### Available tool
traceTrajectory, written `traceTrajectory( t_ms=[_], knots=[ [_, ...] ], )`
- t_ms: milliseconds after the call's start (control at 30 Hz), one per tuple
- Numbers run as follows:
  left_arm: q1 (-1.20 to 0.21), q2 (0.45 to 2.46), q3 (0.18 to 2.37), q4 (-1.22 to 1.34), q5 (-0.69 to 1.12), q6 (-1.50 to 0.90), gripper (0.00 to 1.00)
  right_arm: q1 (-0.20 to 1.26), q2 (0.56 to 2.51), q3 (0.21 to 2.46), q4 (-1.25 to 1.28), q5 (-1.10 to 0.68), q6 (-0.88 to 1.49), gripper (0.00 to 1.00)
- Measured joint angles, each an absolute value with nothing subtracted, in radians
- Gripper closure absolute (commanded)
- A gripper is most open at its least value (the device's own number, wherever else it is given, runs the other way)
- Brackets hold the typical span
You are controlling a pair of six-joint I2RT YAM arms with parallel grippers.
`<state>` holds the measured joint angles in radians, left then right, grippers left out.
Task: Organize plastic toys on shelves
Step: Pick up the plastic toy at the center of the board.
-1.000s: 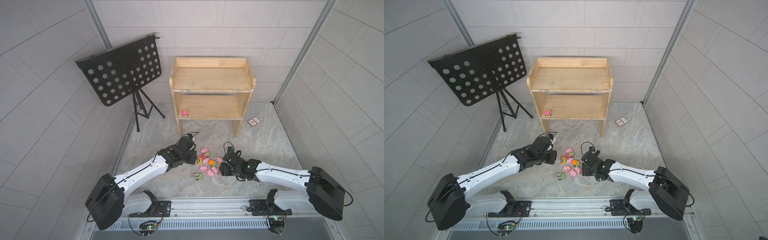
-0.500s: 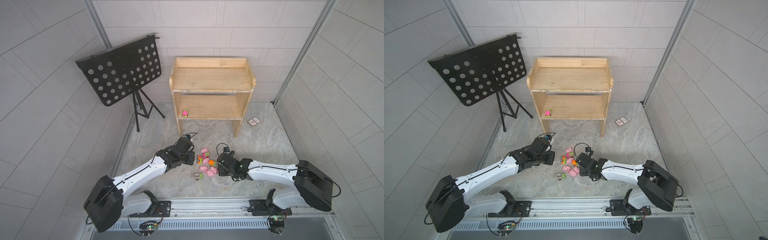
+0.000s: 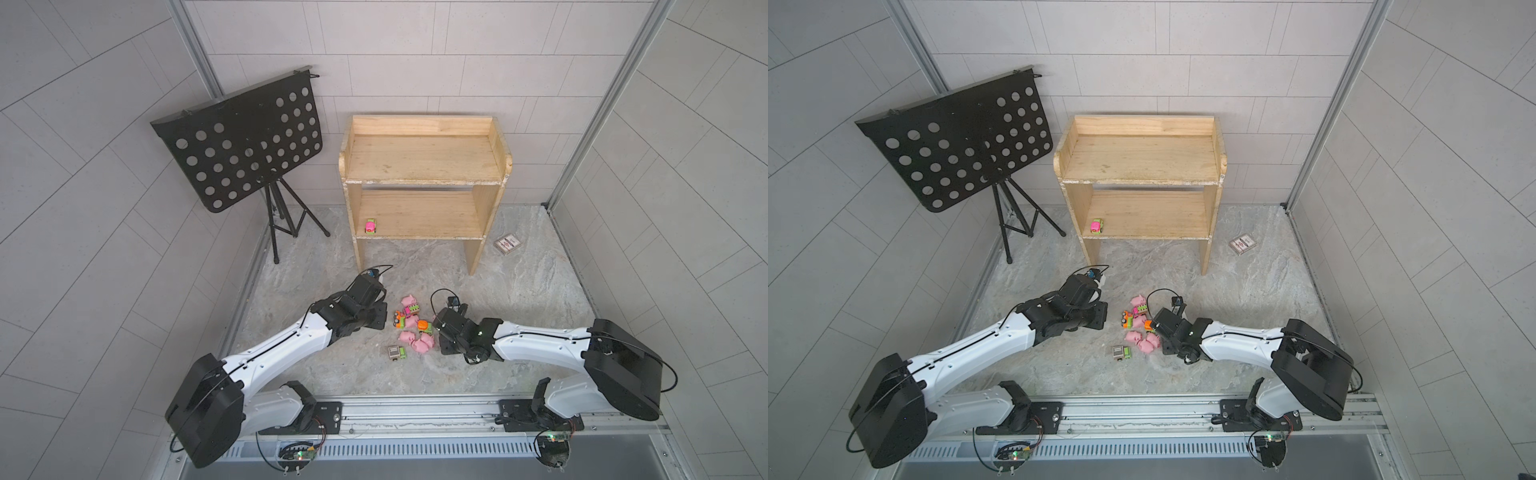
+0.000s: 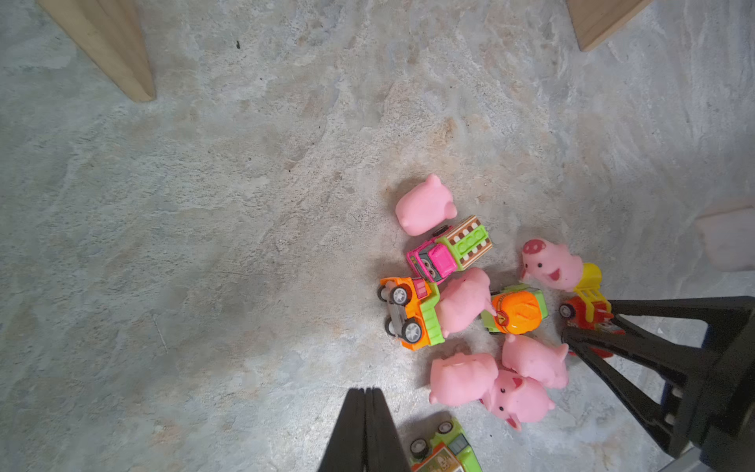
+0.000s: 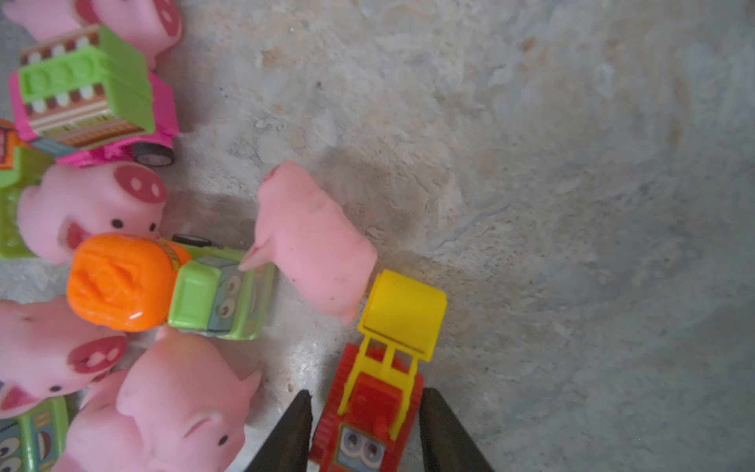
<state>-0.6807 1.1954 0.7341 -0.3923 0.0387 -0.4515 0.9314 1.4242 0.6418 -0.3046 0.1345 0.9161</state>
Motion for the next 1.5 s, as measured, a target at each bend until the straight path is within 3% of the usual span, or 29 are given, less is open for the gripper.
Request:
traceTrajectory(
  t_ms=[200,433,533,967,1267,1500],
  knots=[
    [-0.670,1.176,0.733,-0.402,0.023,-0.451,0.90,0.931,1.425,0.641,-0.303,0.143,0.916,0.71],
    [-0.667,1.171,0.727,-0.407,0.017,-0.451,0.90,0.931,1.433,0.641,-0.297,0.150,0.917,0.59],
    [-0.665,1.171,0.727,-0.410,0.017,-0.451,0.90,0.931,1.447,0.642,-0.292,0.162,0.915,0.59],
    [-0.661,1.170,0.727,-0.410,0.013,-0.451,0.90,0.925,1.359,0.634,-0.319,0.185,0.883,0.84],
    [-0.650,1.156,0.725,-0.413,-0.004,-0.451,0.90,0.806,1.097,0.638,-0.316,0.121,0.743,0.86],
    [-0.646,1.156,0.723,-0.414,-0.004,-0.451,0.90,0.649,1.070,0.745,-0.315,0.012,0.618,0.86]
  ],
)
